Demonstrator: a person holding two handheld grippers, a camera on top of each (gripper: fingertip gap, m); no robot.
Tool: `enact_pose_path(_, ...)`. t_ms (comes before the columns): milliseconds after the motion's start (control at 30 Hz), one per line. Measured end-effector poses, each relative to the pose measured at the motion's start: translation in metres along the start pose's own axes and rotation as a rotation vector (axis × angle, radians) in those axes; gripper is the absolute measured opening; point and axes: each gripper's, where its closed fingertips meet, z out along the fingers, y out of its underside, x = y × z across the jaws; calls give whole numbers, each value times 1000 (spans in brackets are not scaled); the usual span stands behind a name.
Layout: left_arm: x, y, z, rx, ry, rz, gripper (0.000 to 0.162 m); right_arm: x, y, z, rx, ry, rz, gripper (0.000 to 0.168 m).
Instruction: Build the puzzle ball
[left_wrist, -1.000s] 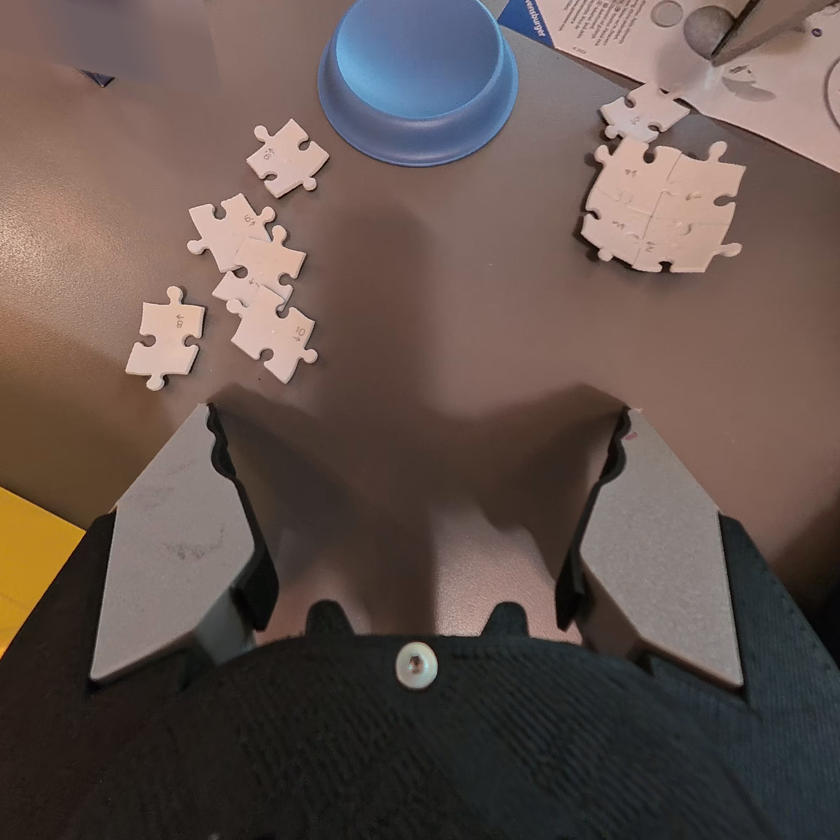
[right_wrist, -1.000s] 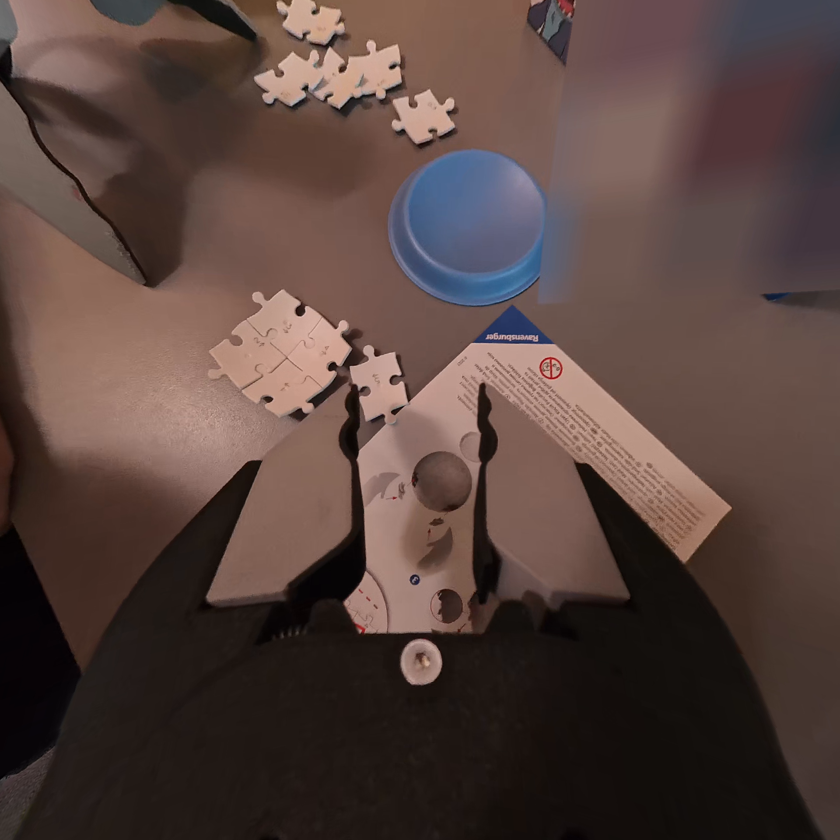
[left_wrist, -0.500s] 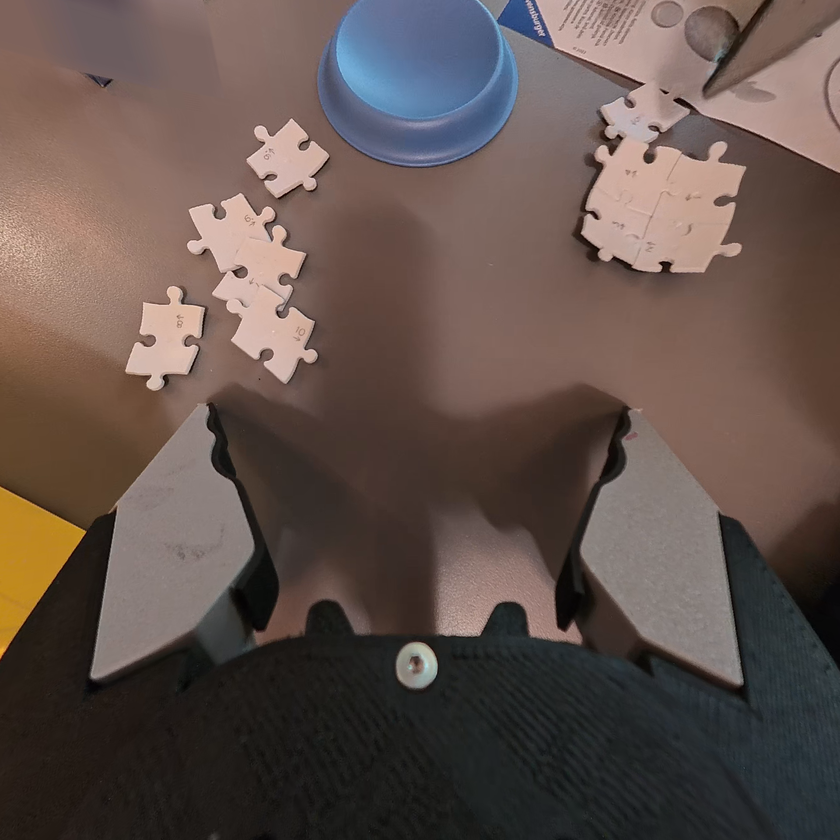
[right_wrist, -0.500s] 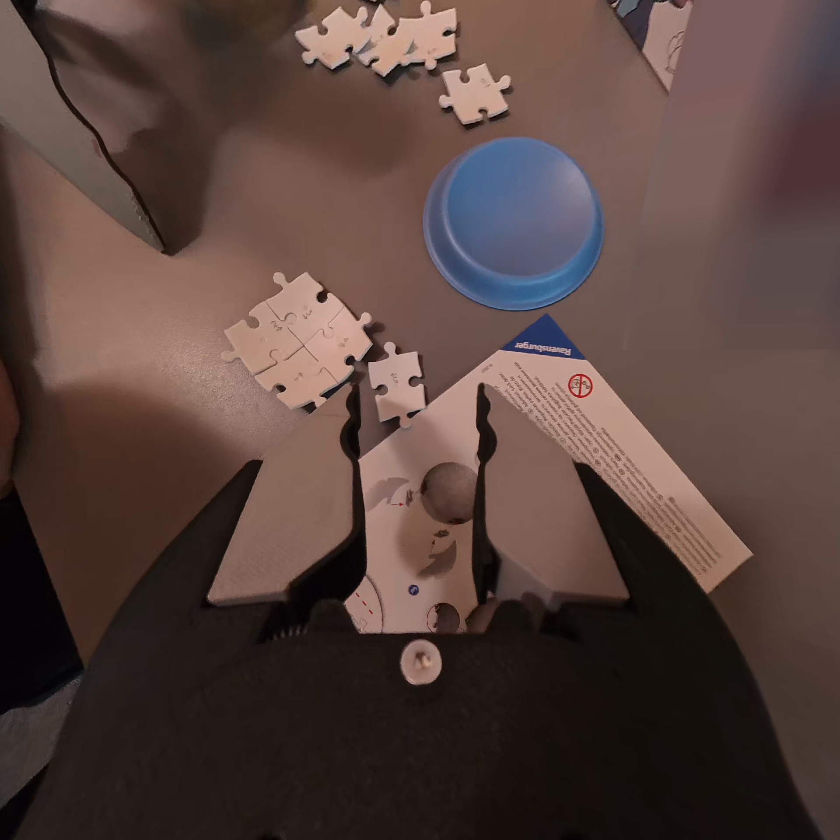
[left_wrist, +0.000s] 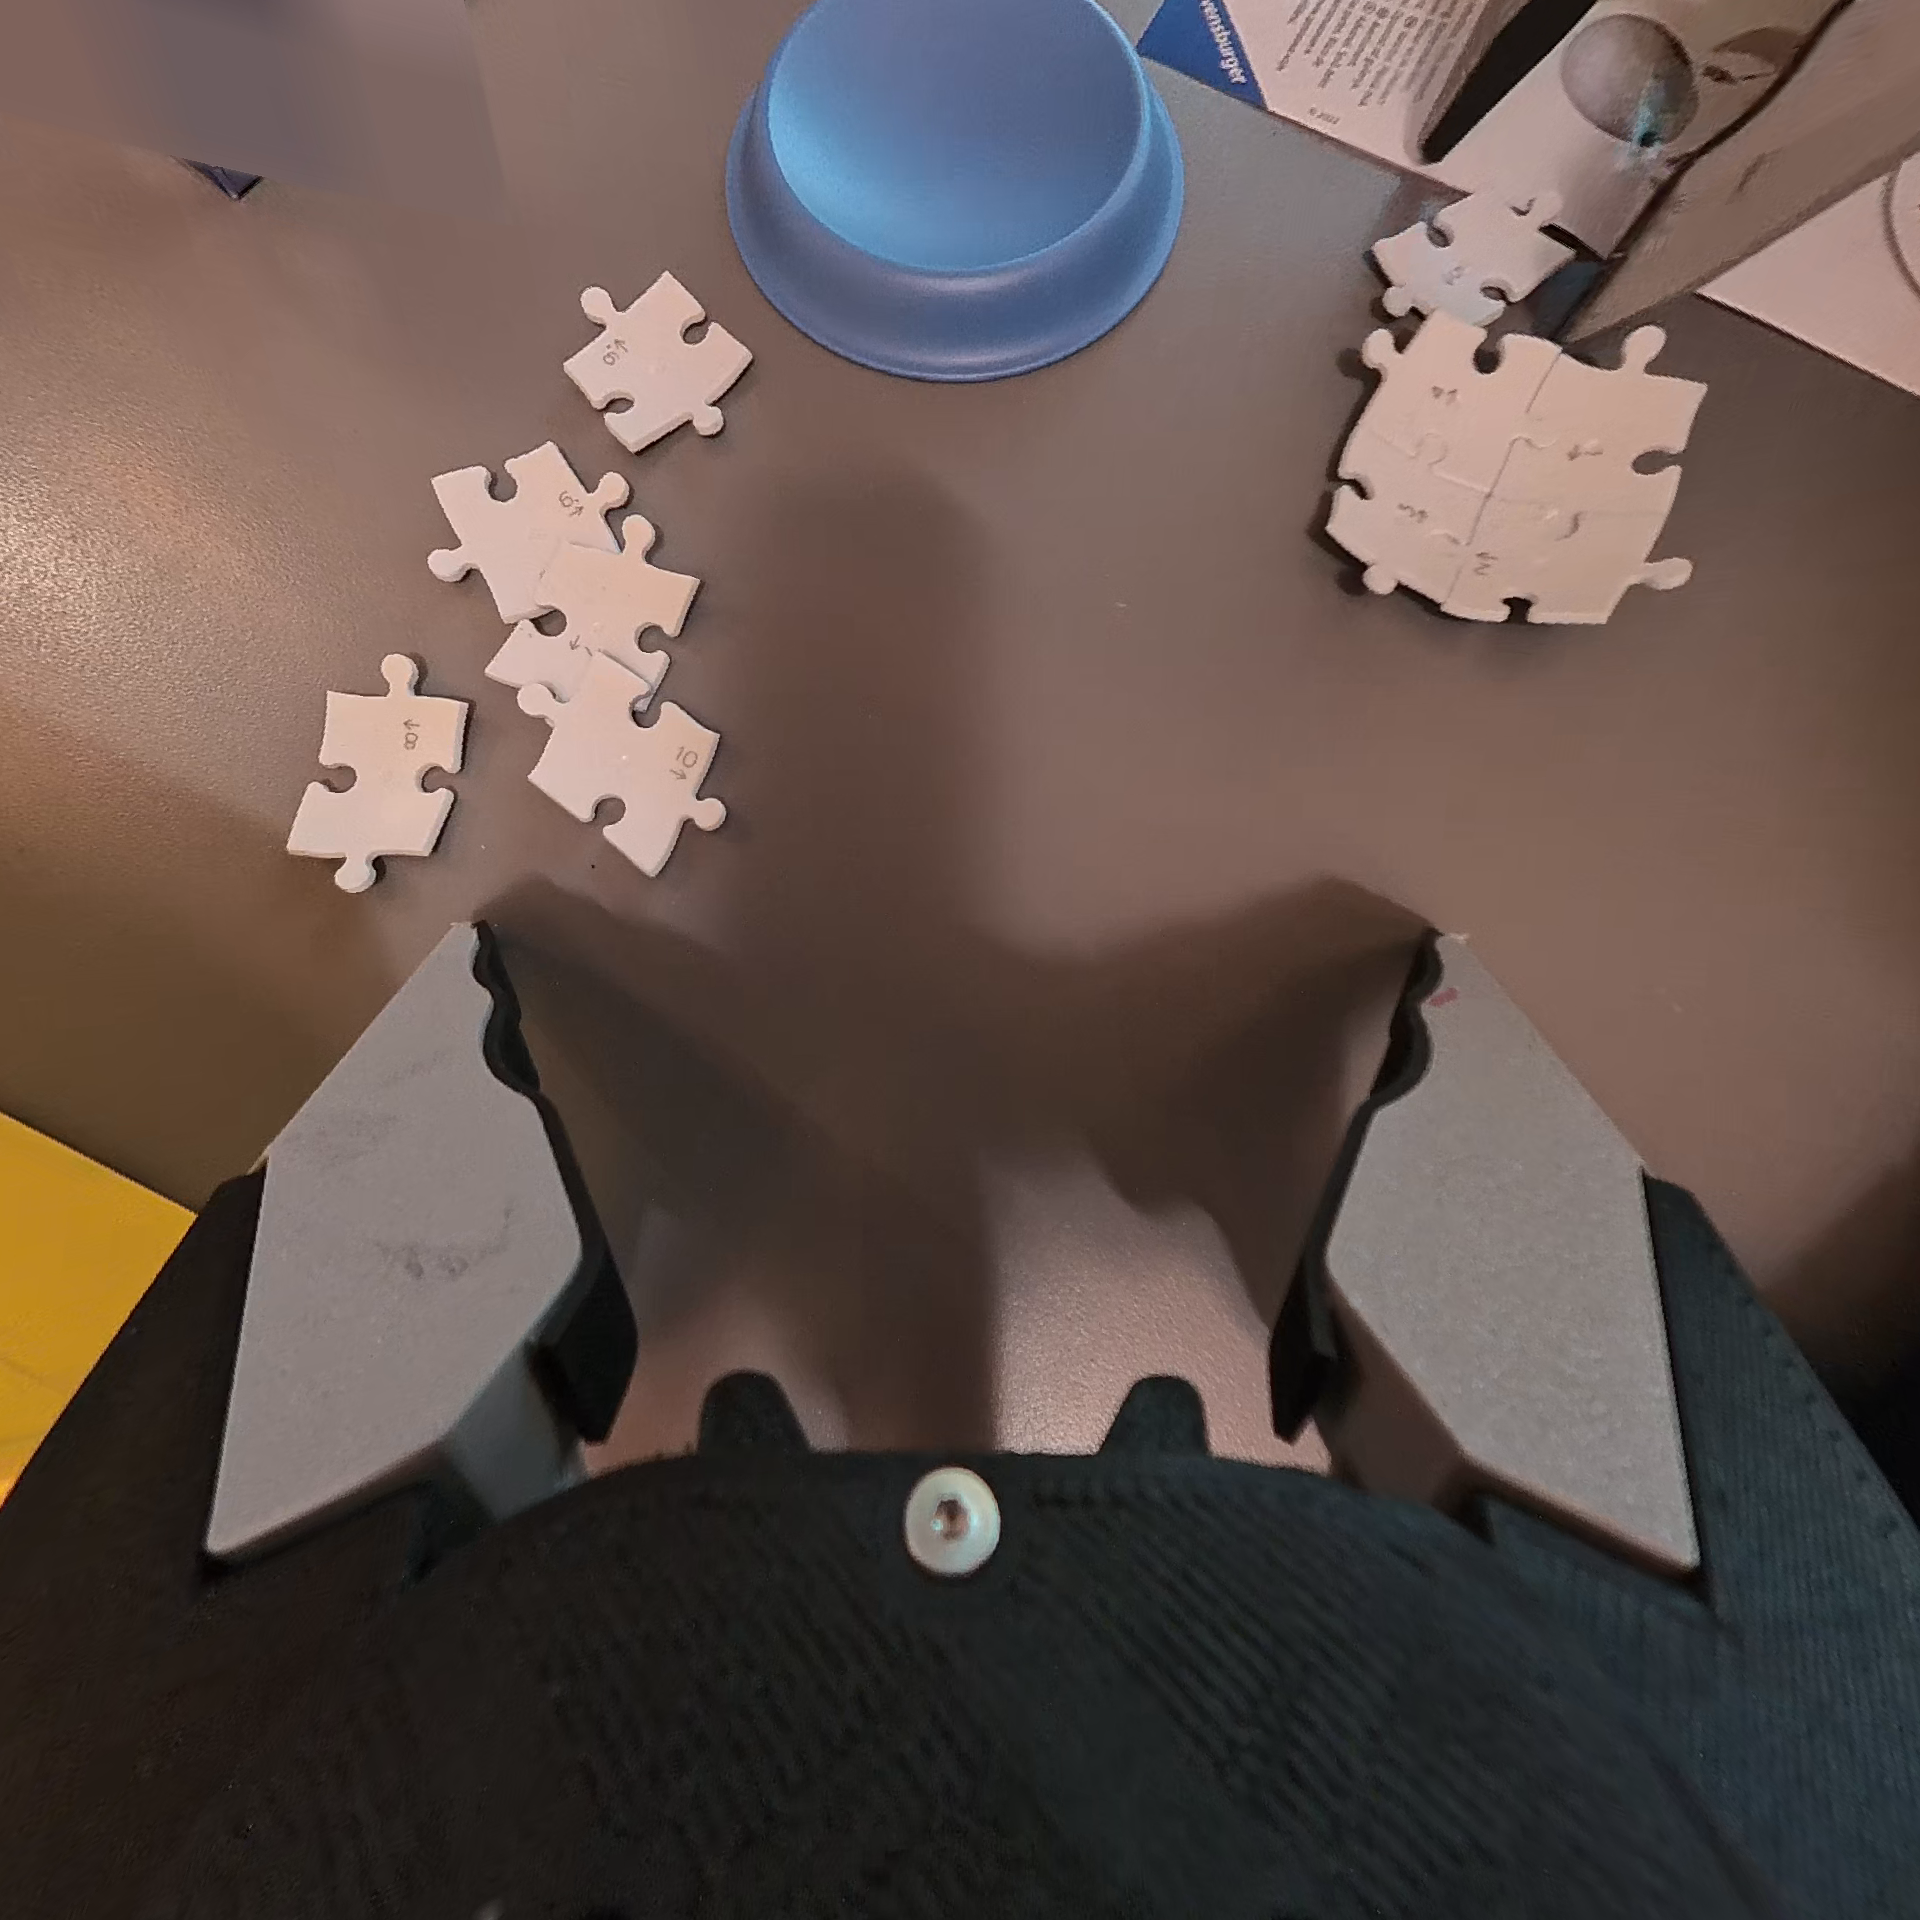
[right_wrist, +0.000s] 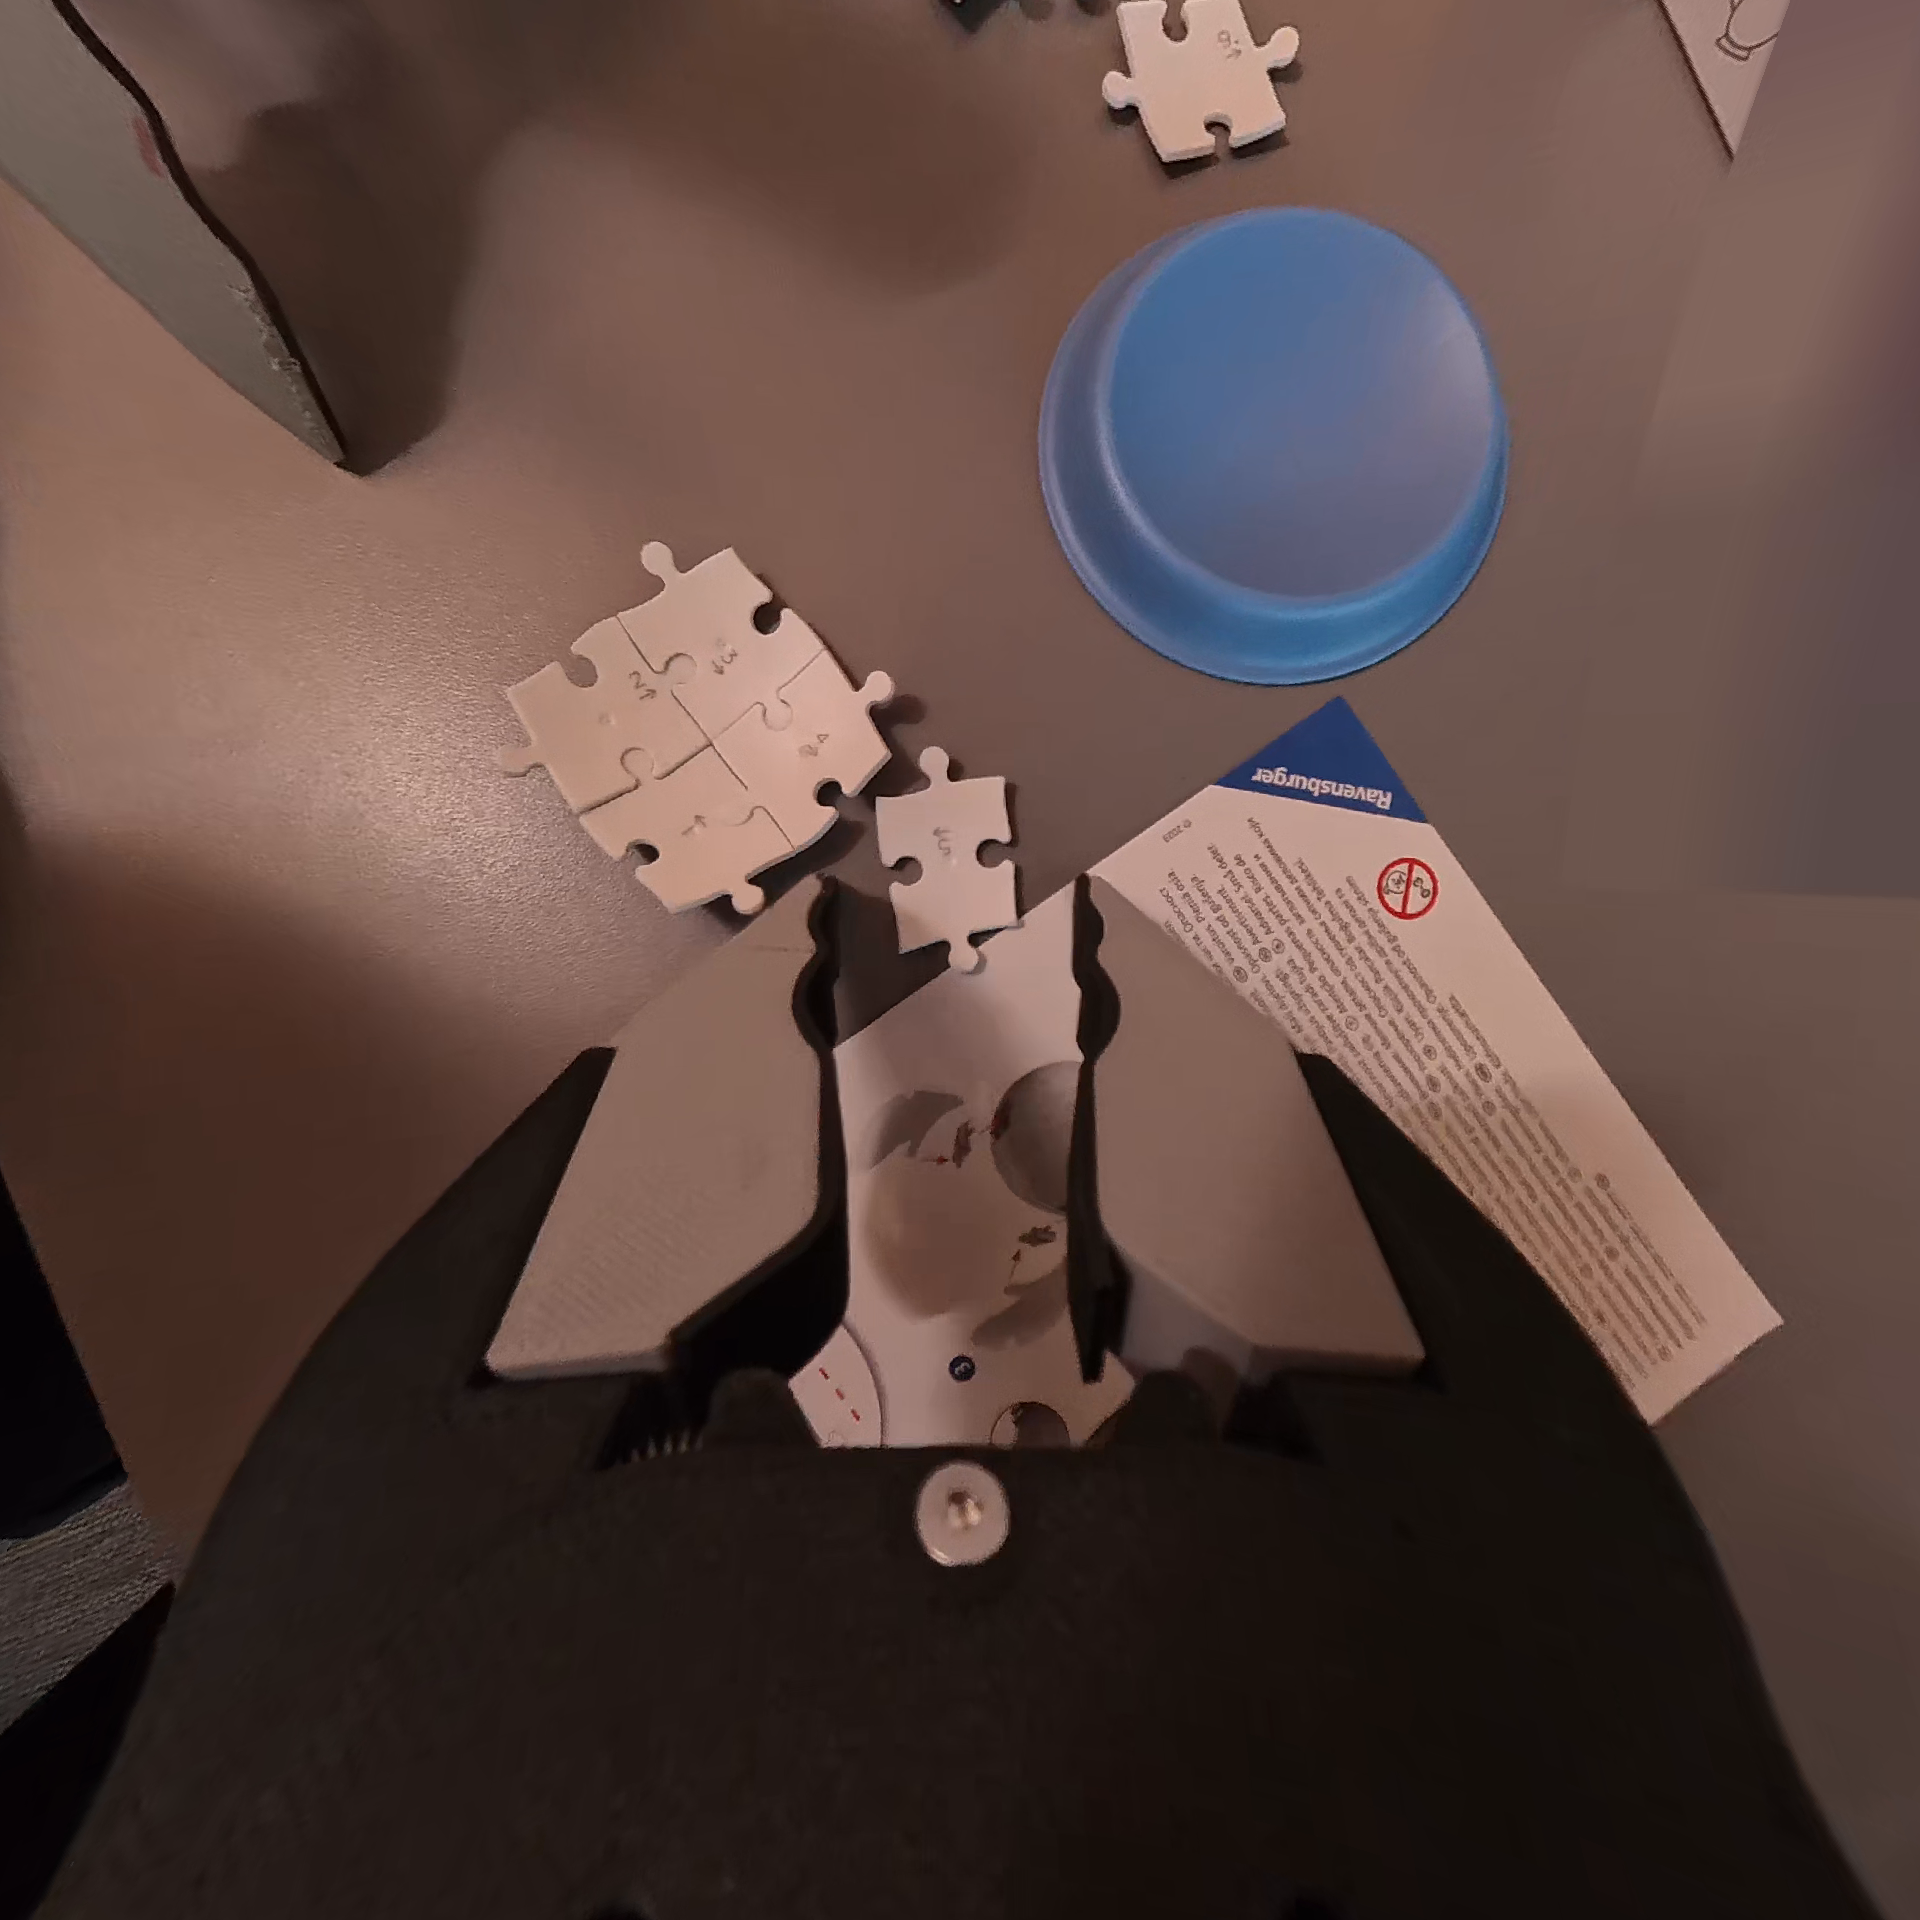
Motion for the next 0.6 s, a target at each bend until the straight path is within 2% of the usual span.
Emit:
enact_pose_path(167, 0, 0, 0, 0, 0, 0, 159, 4, -1, 0, 38, -19, 10, 35)
enact_pose_path(400, 0, 0, 0, 0, 0, 0, 159, 9, 0, 0, 91, -4, -19, 16)
enact_pose_path(600, 0, 0, 0, 0, 0, 0, 159, -2, -2, 0, 89, -3, -117, 20)
